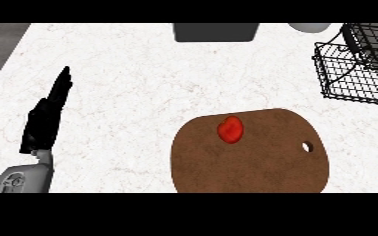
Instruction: Pick the cupcake from the cutting board and place it in the tiered basket
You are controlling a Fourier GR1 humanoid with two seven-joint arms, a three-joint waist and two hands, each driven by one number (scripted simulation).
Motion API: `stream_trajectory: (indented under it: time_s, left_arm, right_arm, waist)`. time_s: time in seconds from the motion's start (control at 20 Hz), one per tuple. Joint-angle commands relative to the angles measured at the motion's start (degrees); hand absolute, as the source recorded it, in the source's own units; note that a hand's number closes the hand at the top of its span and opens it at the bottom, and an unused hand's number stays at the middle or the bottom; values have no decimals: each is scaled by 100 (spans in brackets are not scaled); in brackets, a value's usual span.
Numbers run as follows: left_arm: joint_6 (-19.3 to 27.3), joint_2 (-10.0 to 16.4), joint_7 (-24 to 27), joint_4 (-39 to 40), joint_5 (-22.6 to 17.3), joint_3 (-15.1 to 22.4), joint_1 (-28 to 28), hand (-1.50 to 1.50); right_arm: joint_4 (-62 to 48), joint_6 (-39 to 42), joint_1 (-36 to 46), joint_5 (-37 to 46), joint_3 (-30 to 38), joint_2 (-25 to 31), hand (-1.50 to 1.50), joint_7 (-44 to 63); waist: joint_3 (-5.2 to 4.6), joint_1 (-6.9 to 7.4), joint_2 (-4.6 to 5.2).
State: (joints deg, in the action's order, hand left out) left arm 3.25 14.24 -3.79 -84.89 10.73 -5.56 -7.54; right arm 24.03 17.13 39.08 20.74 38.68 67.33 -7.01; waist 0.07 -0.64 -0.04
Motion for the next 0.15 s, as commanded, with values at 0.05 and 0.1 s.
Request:
stream_trajectory:
  time_s: [0.05, 0.1]
  left_arm:
    - [-6, -24, -57, -47, 61, 26, -48, 0]
    - [-112, 142, 42, 280, -96, -215, -272, 0]
  right_arm:
    - [-414, 442, -858, -512, 581, 428, -150, -692]
    - [-511, 534, -1076, -612, 700, 391, -150, -975]
  waist:
    - [1, 17, 5]
    - [2, -26, 8]
